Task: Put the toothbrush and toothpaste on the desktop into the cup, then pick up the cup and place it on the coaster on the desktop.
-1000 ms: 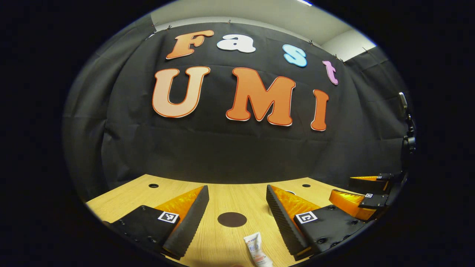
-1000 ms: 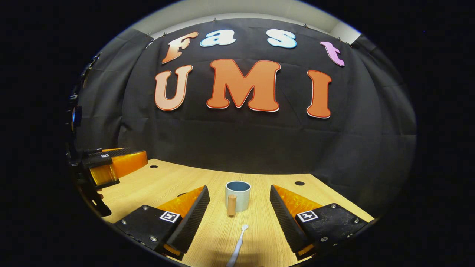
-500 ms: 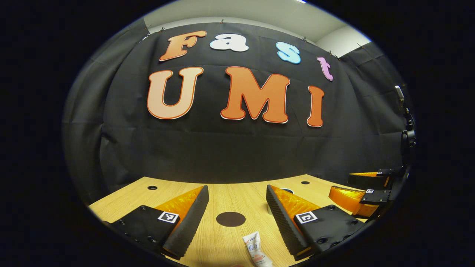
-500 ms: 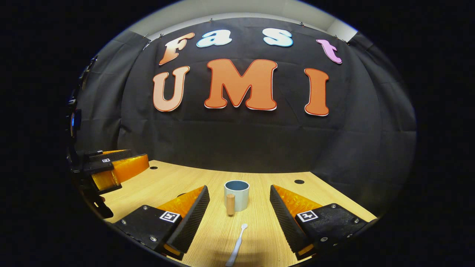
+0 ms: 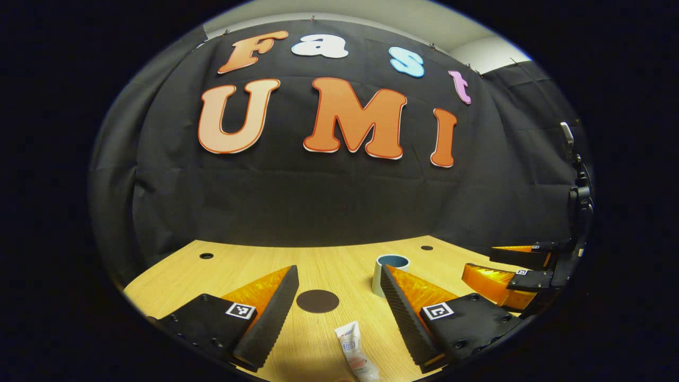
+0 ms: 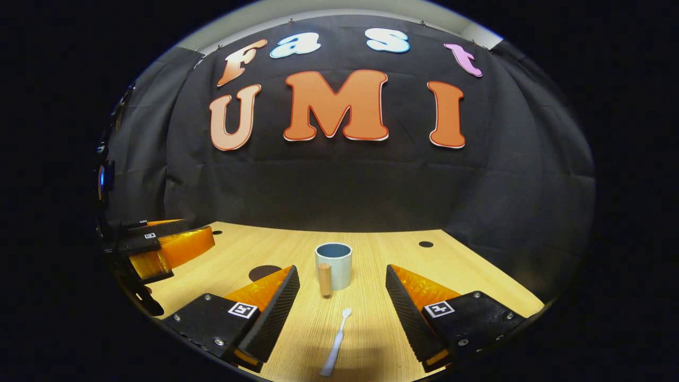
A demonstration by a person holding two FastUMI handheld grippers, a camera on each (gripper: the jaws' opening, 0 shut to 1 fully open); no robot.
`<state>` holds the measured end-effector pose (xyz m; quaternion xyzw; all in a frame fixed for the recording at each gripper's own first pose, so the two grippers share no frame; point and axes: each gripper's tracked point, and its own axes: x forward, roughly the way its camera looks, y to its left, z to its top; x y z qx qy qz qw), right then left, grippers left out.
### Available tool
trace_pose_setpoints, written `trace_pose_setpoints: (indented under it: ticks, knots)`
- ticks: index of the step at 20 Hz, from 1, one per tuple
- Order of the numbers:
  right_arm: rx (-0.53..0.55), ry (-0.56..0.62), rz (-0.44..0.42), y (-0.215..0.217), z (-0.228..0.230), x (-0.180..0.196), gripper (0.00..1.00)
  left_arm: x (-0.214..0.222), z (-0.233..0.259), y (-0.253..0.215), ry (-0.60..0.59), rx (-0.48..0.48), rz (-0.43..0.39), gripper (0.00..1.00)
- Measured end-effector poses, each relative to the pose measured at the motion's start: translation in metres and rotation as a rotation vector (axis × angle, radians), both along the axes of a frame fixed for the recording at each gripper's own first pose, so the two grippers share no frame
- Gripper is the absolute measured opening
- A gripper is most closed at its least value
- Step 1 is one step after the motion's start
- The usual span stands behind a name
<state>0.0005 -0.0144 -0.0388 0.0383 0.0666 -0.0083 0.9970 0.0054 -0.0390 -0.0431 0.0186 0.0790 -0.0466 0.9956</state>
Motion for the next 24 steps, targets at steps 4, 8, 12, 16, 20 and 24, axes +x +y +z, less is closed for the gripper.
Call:
trace_pose_setpoints:
  ticks: [4, 8, 12, 16, 20, 24]
  knots:
    - [0.024, 0.068, -0.003, -0.003, -0.022, 0.001, 0.97, 0.001, -0.039, -0.005, 0.122, 0.017, -0.006, 0.98]
    - [0.02, 0.152, -0.001, -0.003, -0.046, 0.003, 0.97, -0.005, -0.074, -0.004, 0.239, 0.065, -0.005, 0.99]
    - [-0.013, 0.228, -0.001, 0.001, -0.069, 0.005, 0.97, -0.009, -0.105, -0.006, 0.34, 0.1, 0.003, 0.99]
    - [-0.029, 0.31, 0.0, 0.001, -0.088, 0.006, 0.95, -0.009, -0.126, -0.007, 0.409, 0.085, 0.01, 0.99]
    - [-0.039, 0.383, -0.001, -0.005, -0.097, 0.006, 0.86, -0.011, -0.141, -0.006, 0.466, 0.086, 0.007, 0.99]
    - [-0.061, 0.452, 0.011, -0.004, -0.103, 0.003, 0.8, -0.017, -0.152, -0.003, 0.531, 0.095, 0.006, 0.99]
